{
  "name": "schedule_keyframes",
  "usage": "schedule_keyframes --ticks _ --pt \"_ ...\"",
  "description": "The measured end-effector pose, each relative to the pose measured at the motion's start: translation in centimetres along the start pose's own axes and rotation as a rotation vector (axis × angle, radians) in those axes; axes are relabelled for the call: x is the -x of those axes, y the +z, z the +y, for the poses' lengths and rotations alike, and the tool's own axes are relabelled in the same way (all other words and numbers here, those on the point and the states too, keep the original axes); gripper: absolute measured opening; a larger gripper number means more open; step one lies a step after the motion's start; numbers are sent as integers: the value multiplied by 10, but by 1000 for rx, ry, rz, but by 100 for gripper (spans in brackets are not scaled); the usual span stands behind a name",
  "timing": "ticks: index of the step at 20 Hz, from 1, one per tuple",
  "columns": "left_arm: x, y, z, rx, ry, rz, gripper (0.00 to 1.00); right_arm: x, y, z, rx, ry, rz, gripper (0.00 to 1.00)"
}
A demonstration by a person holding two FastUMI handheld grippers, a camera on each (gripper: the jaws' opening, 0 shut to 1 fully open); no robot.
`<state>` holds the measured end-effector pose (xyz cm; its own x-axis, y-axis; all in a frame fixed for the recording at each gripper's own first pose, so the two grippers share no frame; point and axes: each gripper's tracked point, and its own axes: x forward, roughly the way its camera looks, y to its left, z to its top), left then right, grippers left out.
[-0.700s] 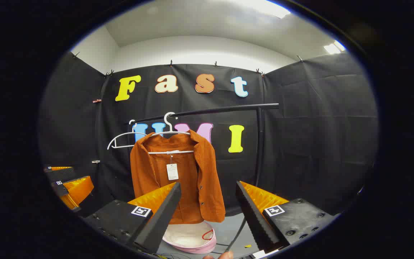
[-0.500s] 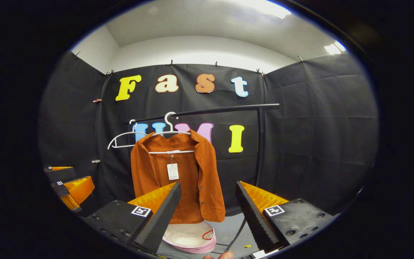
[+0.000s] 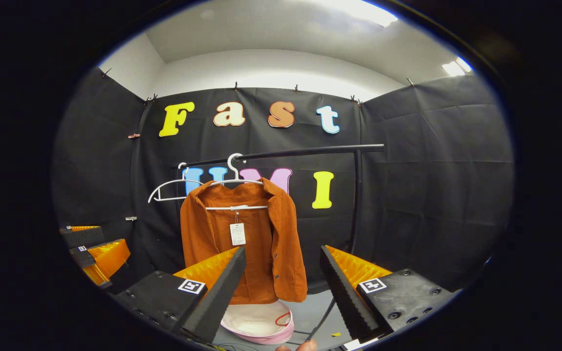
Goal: Grasp the clothes on the hanger with both hands and then place them into the laundry hamper below.
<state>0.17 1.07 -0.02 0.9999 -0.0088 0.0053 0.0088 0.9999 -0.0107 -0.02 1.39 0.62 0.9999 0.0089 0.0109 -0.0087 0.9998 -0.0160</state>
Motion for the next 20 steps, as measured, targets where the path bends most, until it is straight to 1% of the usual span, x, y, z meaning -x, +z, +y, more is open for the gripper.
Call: schedule_keyframes --ticks 6,9,10,11,14,16,19,20 --pt "-8 2 -2 -4 -14 -8 94 -10 11 6 10 24 -22 98" --pt "-27 1 -9 -2 -27 -10 94 -27 14 2 -28 23 -29 97" --pt "-35 2 -12 -3 -30 -11 94 -34 13 -1 -33 19 -29 98" --pt "-45 3 -15 -6 -33 -15 94 -42 15 -5 -31 12 -37 99" --pt "-81 1 -30 -12 -51 -24 94 -72 21 -19 -17 -1 -73 98" --pt "-108 0 -38 -19 -54 -33 95 -94 19 -22 -22 7 -78 98" --pt "-154 -2 -42 -38 -20 -54 95 -138 12 -21 -46 35 -77 98" --pt "-171 -3 -42 -40 -6 -60 98 -153 10 -18 -48 50 -79 98"
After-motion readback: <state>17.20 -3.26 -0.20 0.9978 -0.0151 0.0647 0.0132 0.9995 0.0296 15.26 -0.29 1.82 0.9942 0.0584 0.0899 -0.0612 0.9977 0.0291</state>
